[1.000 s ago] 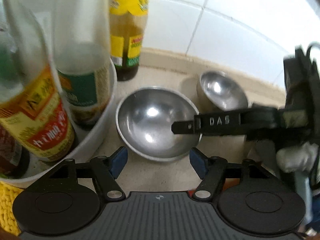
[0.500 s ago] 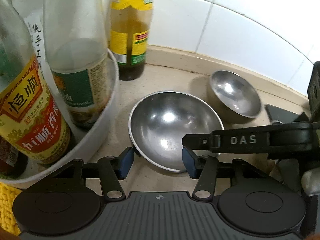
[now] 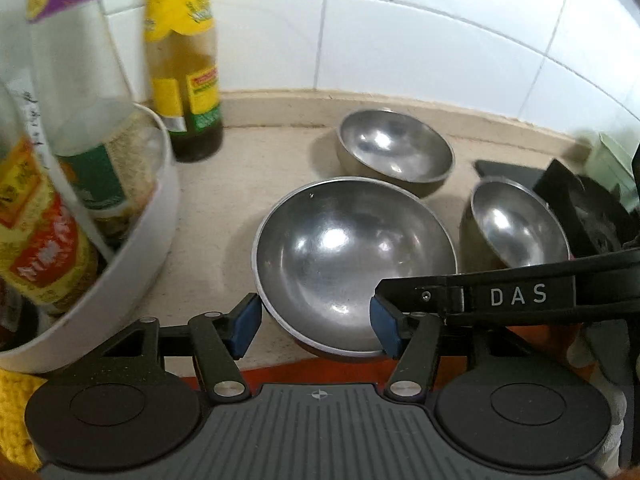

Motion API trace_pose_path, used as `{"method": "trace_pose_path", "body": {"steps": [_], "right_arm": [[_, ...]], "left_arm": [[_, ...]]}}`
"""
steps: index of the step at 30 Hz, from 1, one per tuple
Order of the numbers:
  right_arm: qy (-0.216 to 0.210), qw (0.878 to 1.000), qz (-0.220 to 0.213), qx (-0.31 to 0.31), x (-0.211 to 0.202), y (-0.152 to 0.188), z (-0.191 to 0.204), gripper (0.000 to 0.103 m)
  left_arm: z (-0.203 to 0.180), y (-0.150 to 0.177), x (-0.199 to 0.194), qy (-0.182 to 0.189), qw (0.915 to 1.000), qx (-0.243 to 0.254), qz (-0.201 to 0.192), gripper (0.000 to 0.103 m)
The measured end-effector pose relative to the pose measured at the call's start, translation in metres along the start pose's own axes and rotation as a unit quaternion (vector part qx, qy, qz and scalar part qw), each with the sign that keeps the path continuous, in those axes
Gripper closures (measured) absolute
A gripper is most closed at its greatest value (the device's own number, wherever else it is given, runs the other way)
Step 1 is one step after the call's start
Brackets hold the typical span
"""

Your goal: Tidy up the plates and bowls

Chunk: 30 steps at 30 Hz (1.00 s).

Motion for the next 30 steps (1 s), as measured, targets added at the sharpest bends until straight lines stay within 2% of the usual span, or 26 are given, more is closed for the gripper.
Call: {"method": "trace_pose_path", "body": {"steps": [3, 7, 11, 15, 21, 30], "right_arm": [[0.005, 0.999, 0.013, 0.029, 0.004, 0.006, -0.010, 0.069], [-0.015, 0.999, -0.010, 0.044, -0.022, 0.014, -0.016, 0.069], [-0.002, 0.999, -0.032, 0.034, -0.055, 0.022, -0.021, 0.069], [0.014, 0.998, -0.049, 0.043, -0.079, 0.032, -0.033, 0.069], [0.032, 0.995, -0.071, 0.068, -0.094, 0.040, -0.046, 0.069], [0.054, 0.989, -0.104, 0.088, -0.117, 0.025, -0.070, 0.065]], "left_arm": [[0.003, 0.004, 0.006, 0.014, 0.9996, -0.011, 0.020, 0.038], [0.010, 0.004, -0.007, 0.012, 0.9999, -0.009, 0.000, 0.036], [0.016, 0.000, -0.022, 0.007, 0.9997, -0.022, -0.013, 0.035], [0.014, -0.003, -0.031, -0.002, 0.9997, -0.014, -0.022, 0.035], [0.005, -0.004, -0.044, 0.002, 0.9996, -0.006, -0.028, 0.032], [-0.020, -0.026, -0.042, 0.023, 0.9990, 0.013, -0.037, 0.032]]}}
Point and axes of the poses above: each gripper's, at about its wrist camera, not at the fingertips, and x roughly the way its jaws point, z to its left, y to its underside, the point moved 4 cm from there along x, roughly the way its jaws point, and after that the axes turned 3 degrees about -y, right-handed, at the moved point
